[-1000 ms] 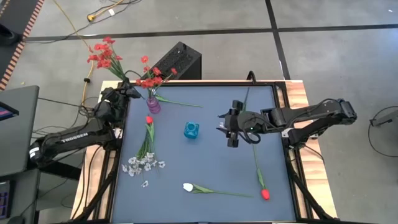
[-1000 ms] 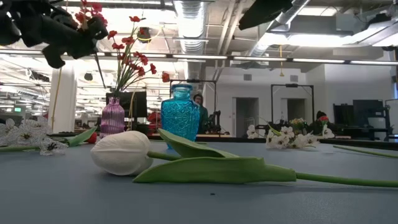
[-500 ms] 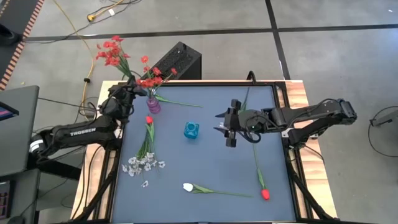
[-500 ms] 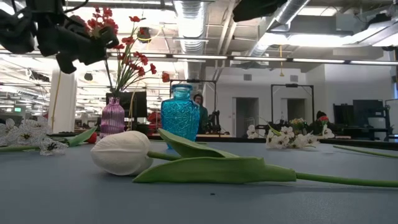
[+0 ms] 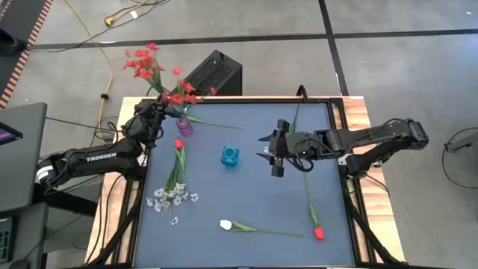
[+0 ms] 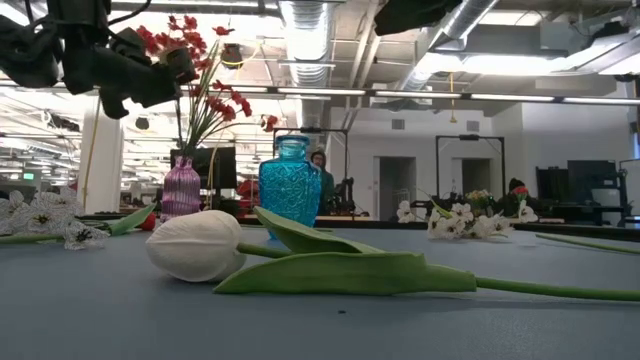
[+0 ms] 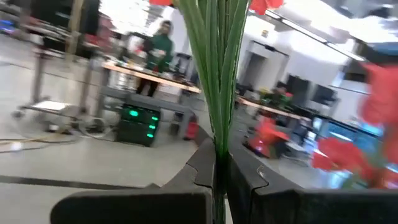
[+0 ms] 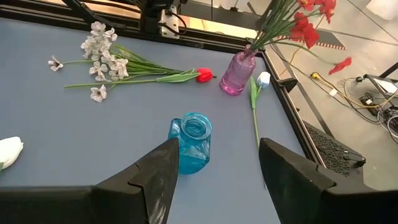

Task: Sort flowers into vase by color
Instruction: Put the red flowers into the purple vase

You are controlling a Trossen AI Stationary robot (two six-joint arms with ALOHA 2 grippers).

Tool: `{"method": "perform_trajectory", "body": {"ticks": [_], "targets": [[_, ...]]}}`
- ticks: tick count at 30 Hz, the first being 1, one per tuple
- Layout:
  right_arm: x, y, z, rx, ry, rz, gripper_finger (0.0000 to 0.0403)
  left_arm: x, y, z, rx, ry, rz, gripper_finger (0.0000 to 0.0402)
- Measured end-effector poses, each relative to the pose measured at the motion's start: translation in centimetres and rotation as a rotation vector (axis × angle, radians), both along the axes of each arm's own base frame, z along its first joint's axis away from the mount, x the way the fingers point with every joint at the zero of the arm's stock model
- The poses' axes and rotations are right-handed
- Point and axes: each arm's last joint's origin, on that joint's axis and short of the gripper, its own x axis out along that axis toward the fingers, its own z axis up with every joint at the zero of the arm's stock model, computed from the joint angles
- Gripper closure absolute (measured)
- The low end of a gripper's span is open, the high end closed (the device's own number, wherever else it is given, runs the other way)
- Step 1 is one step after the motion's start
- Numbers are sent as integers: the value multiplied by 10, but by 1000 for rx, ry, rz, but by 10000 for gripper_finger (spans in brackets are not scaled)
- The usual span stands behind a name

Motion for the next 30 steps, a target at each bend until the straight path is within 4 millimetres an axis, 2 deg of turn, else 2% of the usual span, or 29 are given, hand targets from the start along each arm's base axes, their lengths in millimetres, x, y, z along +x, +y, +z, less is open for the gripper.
{"method": "perform_trajectory", "body": {"ticks": [24,30], "targets": [[0,5,0,3,0,22,154,21,2,-24,-81,171,-70,401],[0,5,0,3,0,22,154,23,-4,-22,-69,183,-107,379]]}}
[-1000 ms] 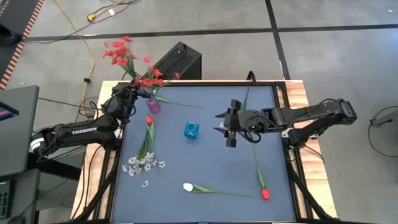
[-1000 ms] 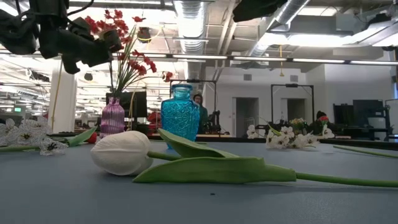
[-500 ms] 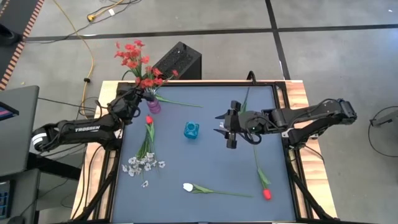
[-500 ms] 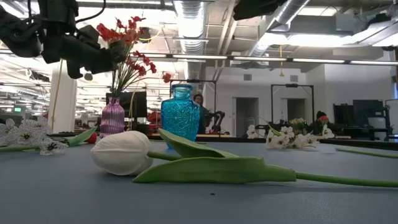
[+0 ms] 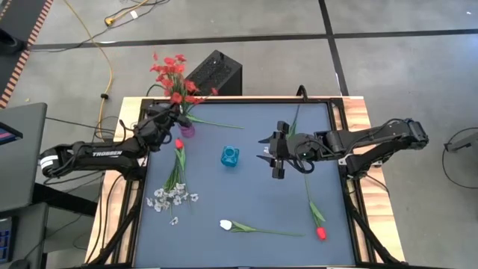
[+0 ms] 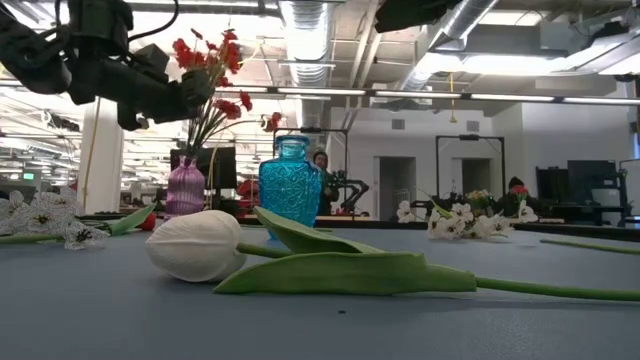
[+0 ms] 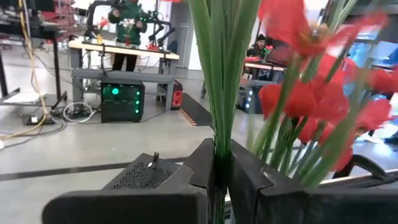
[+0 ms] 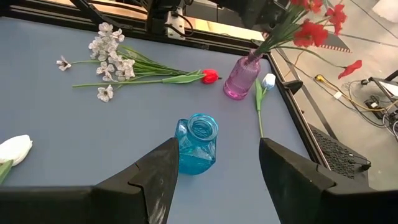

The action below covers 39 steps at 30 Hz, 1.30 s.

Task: Sort flowers into vase by color
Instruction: Put the red flowers into the purple vase, then put the left red tulip into the purple vase

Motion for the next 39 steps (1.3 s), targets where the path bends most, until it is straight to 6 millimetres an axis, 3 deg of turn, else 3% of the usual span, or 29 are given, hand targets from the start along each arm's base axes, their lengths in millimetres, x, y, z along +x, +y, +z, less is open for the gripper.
{"method": "perform_trajectory", "body": {"ticks": [11,25,33,39], "targets": [[0,0,0,-7,2,3,154,0,-1,-6,-21,89,10,338],[0,0,0,-7,1,3,154,-4,-13,-9,-73,175,-72,241],[1,-3,0,-24,5,10,154,-21,-22,-12,-169,197,-79,232],[1,-6,0,-19,7,15,154,-29,-29,-15,-278,191,-198,232]]}}
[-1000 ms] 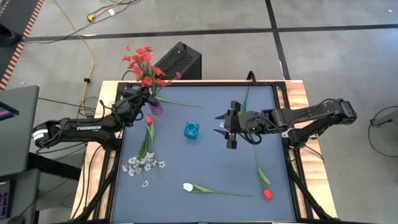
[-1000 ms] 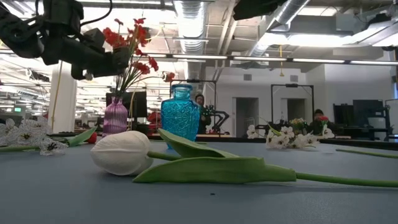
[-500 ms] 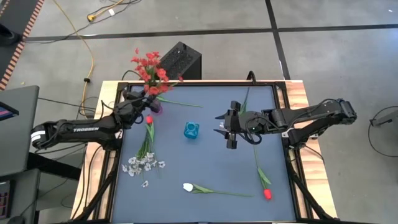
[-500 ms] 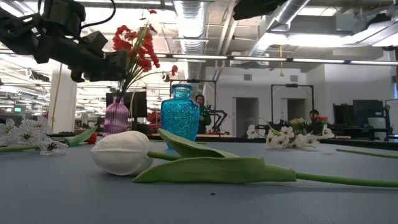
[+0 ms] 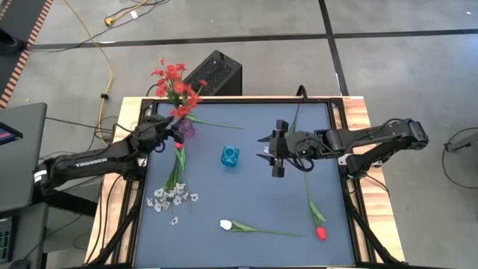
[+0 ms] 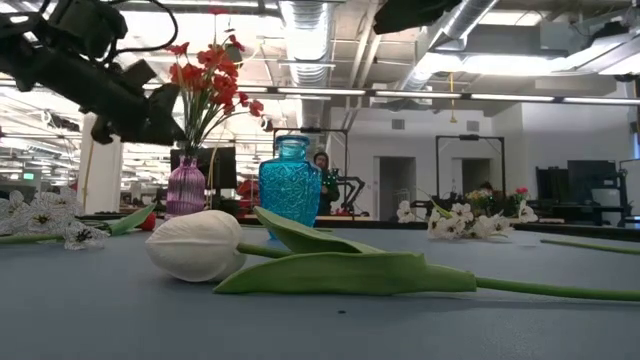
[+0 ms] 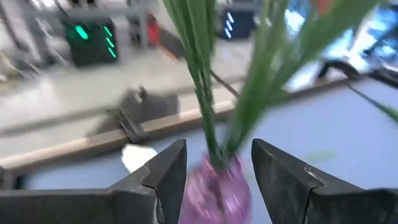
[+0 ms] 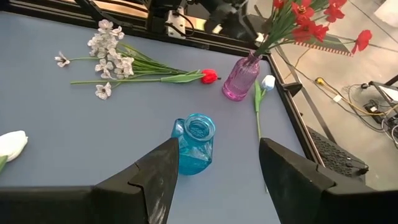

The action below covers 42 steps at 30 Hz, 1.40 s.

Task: Sort flowers into vase by color
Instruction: Put the left red tulip into the purple vase

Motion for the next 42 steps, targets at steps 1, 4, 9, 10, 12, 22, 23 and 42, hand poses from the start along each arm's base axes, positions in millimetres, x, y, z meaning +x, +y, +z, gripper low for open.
{"method": "perform_trajectory", "body": {"ticks": [1,4,9,10,12,22,23,42], "targets": [[0,0,0,0,0,0,154,-1,-2,0,-41,9,-32,232],[0,0,0,0,0,1,154,-2,-7,3,-163,44,-163,232],[0,0,0,-9,3,6,154,-4,-17,17,-321,107,-374,232],[0,0,0,-15,5,9,154,-5,-19,19,-360,121,-402,232],[0,0,0,-20,6,12,154,-7,-23,20,-464,112,-419,232],[0,0,0,-20,7,12,154,4,-48,17,-893,-67,-469,232],[0,0,0,-21,6,12,154,7,-51,18,-911,-76,-481,232],[0,-2,0,-23,14,35,154,37,-96,-22,-1091,95,-140,232]]}}
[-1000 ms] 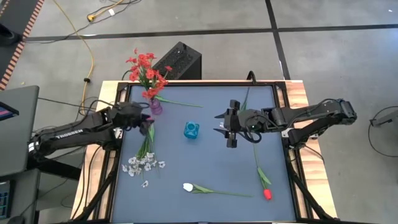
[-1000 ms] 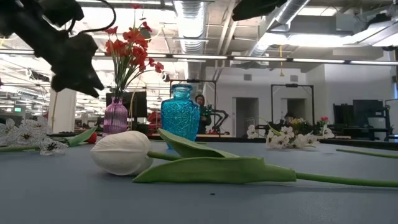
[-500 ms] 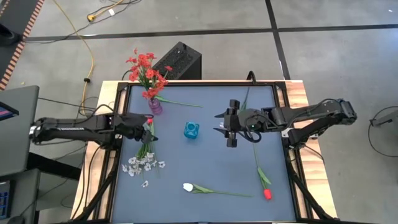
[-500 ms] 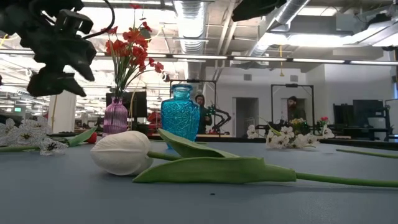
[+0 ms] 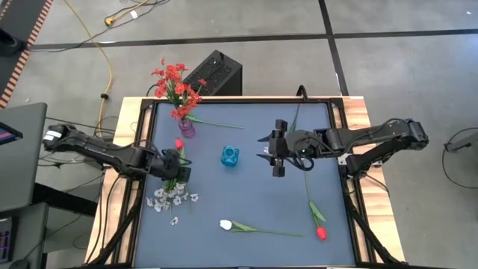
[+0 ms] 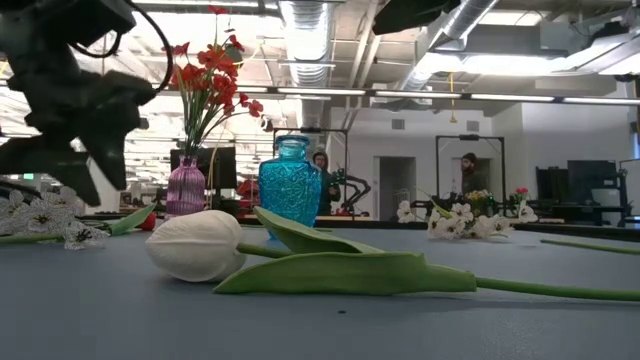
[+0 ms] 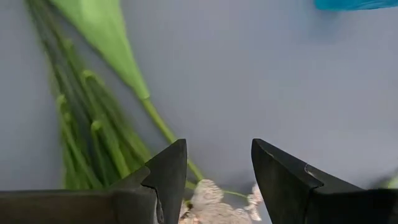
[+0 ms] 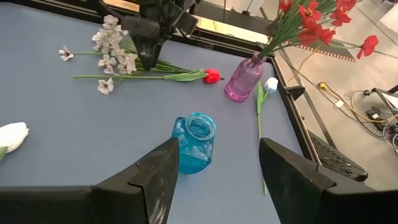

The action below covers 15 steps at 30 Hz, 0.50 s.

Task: Sort flowers into vase by color
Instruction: Put the left red tulip into the purple vase

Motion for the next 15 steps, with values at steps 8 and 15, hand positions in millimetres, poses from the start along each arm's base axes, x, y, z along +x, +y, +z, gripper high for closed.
{"method": "perform_trajectory", "body": {"ticks": [8,15], "targets": [[0,-1,0,12,5,30,154,5,-4,-15,37,91,59,233],[0,-2,-1,25,11,52,154,16,-7,-29,39,145,41,233]]}}
